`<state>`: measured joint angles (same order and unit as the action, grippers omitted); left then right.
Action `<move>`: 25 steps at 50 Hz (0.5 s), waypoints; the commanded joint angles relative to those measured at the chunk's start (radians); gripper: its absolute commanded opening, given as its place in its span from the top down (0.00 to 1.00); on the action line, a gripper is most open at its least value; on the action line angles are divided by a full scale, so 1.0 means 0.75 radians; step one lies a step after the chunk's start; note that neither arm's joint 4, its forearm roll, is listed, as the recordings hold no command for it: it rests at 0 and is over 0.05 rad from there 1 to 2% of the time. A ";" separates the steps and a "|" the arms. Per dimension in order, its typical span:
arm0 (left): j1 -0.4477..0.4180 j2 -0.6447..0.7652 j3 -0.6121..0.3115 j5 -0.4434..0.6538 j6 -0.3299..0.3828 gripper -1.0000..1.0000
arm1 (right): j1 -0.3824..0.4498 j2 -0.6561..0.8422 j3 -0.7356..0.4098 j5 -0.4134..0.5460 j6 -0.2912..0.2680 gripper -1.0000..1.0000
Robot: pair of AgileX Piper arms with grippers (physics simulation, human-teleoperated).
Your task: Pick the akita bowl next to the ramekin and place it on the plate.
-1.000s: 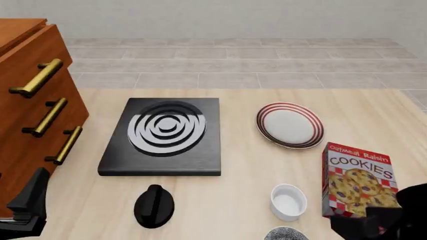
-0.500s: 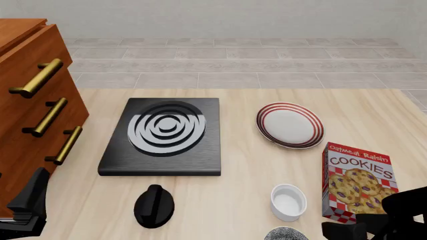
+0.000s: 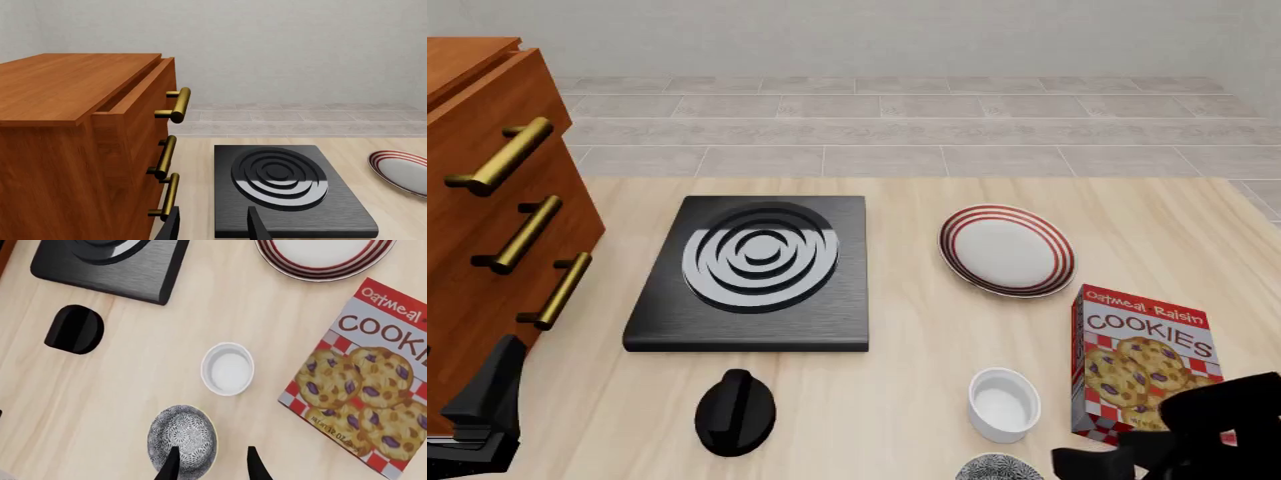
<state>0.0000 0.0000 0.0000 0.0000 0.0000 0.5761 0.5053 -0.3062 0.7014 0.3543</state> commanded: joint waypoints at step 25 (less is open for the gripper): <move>0.000 0.000 0.000 0.000 0.000 0.00 | 0.059 0.150 0.099 -0.216 0.033 0.00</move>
<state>0.0000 0.0000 0.0000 0.0000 0.0000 0.6085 0.5853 -0.2520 0.5843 0.3731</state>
